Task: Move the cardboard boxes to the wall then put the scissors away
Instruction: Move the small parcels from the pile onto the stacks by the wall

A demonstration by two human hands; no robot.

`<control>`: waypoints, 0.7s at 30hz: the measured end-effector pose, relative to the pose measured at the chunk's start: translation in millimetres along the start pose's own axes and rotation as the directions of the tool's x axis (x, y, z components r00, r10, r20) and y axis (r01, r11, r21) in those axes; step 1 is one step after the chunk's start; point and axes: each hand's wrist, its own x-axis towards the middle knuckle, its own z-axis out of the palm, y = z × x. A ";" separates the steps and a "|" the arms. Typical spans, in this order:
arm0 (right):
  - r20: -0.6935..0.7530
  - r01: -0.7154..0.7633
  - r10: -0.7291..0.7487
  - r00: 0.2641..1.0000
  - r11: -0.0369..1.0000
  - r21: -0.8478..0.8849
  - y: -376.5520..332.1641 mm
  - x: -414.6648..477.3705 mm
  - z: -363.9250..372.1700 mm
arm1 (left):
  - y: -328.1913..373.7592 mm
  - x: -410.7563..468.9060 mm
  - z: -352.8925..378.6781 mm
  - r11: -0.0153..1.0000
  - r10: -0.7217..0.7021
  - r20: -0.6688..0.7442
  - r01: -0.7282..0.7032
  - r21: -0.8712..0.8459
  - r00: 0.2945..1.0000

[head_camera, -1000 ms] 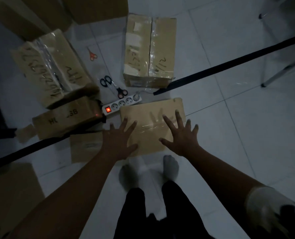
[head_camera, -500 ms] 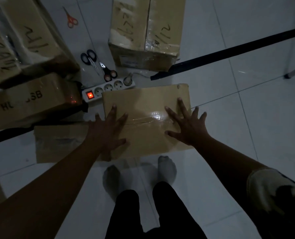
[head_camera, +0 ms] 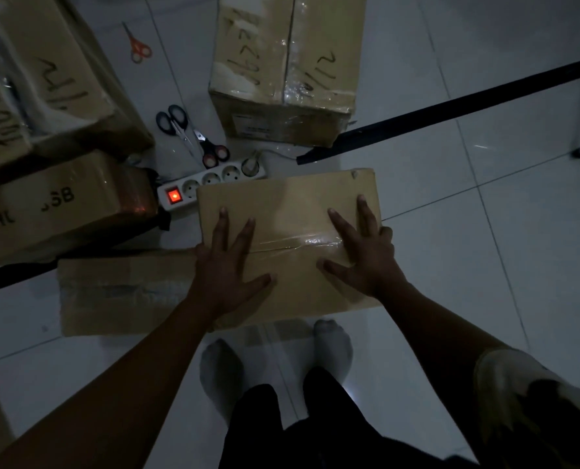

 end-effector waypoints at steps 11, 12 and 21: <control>-0.004 -0.013 0.013 1.000 0.999 -0.036 -43.6 -31.1 -84.4 | 45.7 -32.0 -76.0 0.985 -0.157 -0.067 0.152 -0.077 0.985; -0.011 -0.001 0.001 1.000 0.999 -0.041 -52.1 -40.2 -98.7 | 52.8 -43.0 -91.0 0.984 -0.161 -0.078 0.154 -0.085 0.984; -0.036 0.092 -0.091 0.995 0.995 0.031 -131.9 -109.6 -198.6 | 104.2 -136.1 -213.6 0.964 -0.257 -0.227 0.233 -0.127 0.939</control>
